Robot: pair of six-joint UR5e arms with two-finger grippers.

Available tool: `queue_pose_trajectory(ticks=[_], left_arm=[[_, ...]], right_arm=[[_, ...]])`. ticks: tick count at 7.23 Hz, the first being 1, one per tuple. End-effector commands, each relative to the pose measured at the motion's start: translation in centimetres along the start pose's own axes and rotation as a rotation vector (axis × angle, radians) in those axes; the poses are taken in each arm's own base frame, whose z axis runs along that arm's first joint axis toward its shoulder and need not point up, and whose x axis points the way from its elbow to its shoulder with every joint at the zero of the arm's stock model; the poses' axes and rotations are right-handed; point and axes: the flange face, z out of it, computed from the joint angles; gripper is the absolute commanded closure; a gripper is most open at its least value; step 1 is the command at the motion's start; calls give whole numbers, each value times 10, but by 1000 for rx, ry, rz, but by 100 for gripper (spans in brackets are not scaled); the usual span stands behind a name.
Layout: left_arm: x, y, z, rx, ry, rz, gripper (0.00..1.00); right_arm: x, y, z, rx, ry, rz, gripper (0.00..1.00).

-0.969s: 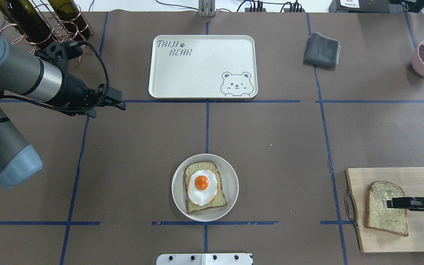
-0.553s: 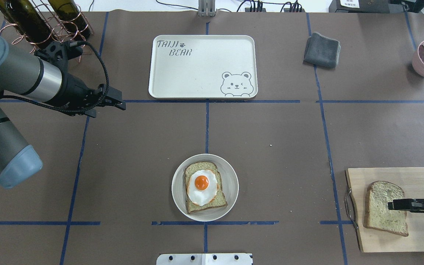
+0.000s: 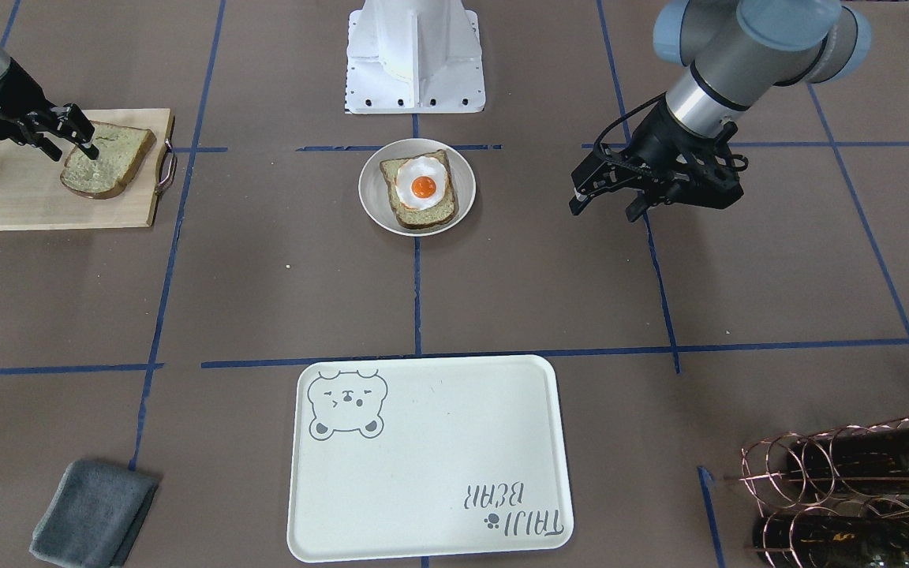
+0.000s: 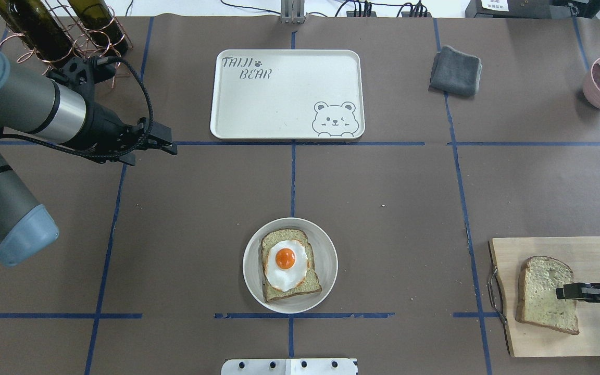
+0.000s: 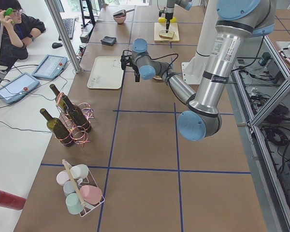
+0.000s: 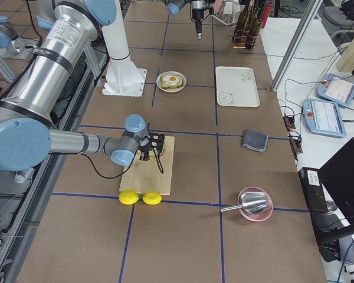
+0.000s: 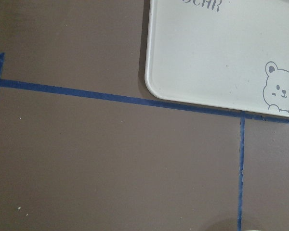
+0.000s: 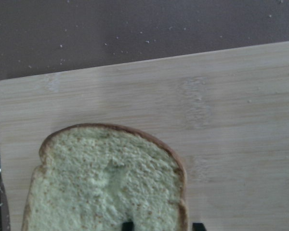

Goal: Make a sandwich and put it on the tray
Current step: 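Lower the right gripper onto the bread slice on the cutting board and grasp it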

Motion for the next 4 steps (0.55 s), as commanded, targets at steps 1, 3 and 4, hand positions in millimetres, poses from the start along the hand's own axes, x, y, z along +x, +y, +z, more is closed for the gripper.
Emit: queue_pose_trajectory(ticks=[1, 3, 4], left_arm=[[-1, 0, 0, 0, -1, -1, 0], [-1, 0, 2, -2, -3, -2, 0], [-1, 0, 2, -2, -3, -2, 0]], right_arm=[[-2, 0, -1, -3, -5, 0, 100], [-4, -1, -3, -1, -14, -1, 100], [-6, 0, -5, -1, -25, -5, 100]])
